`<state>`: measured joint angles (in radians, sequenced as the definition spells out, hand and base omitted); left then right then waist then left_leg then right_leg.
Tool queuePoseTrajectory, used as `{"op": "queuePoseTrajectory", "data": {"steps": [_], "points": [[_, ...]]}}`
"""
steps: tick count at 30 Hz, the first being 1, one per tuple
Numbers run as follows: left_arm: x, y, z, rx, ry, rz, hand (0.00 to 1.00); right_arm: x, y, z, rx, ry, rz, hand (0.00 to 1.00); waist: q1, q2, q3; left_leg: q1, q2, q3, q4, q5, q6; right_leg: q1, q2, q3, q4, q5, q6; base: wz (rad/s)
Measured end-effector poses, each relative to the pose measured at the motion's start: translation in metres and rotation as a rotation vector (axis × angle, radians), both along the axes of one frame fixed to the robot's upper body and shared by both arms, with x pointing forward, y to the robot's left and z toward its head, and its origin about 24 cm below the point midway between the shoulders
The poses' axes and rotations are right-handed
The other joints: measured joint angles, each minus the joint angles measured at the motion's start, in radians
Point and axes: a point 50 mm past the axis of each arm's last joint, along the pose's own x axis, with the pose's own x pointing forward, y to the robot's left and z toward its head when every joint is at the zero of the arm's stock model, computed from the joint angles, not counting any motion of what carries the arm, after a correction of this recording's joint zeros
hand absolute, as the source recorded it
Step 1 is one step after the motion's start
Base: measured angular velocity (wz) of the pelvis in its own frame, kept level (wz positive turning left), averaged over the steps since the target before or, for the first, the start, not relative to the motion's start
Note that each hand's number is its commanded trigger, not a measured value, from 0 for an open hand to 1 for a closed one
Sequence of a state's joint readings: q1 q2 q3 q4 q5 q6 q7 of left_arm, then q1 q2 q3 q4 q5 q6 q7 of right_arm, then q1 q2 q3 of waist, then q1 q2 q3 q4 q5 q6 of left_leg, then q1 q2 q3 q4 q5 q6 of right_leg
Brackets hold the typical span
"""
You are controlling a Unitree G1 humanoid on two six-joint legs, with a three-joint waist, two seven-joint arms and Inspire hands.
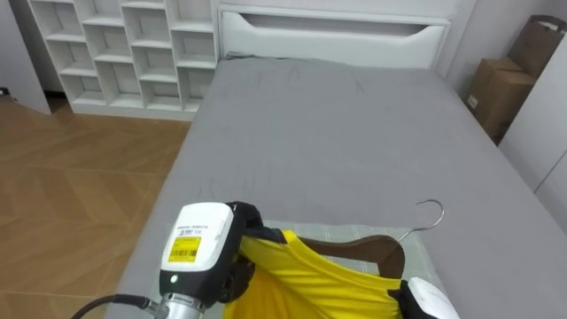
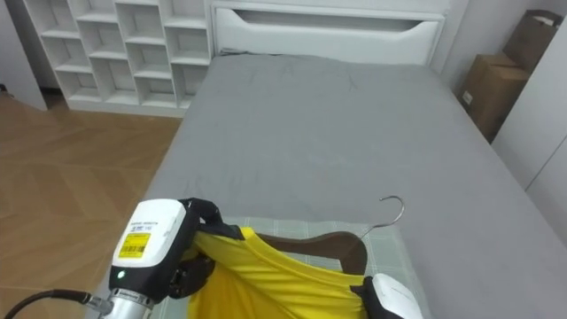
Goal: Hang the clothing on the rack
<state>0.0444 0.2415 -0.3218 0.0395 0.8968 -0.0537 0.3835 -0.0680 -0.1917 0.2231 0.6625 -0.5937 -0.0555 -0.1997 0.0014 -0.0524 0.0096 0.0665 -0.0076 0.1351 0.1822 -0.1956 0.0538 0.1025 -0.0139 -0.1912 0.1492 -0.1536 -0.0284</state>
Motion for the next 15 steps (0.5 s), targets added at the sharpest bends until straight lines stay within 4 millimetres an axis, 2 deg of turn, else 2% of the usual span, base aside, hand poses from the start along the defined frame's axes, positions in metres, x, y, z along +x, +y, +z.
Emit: {"op": "queuePoseTrajectory", "data": {"steps": [15], "points": [[0.0, 0.0001, -0.0001, 0.0, 0.001, 0.001, 1.0, -0.0007, 0.0, -0.001, 0.005, -0.001, -0.006, 1.0, -0.009, 0.005, 0.0037, 0.0, -0.001, 0.002, -0.001, 0.0, 0.0, -0.002, 0.0, 0.011, 0.0, 0.0, 0.0, 0.0]]}}
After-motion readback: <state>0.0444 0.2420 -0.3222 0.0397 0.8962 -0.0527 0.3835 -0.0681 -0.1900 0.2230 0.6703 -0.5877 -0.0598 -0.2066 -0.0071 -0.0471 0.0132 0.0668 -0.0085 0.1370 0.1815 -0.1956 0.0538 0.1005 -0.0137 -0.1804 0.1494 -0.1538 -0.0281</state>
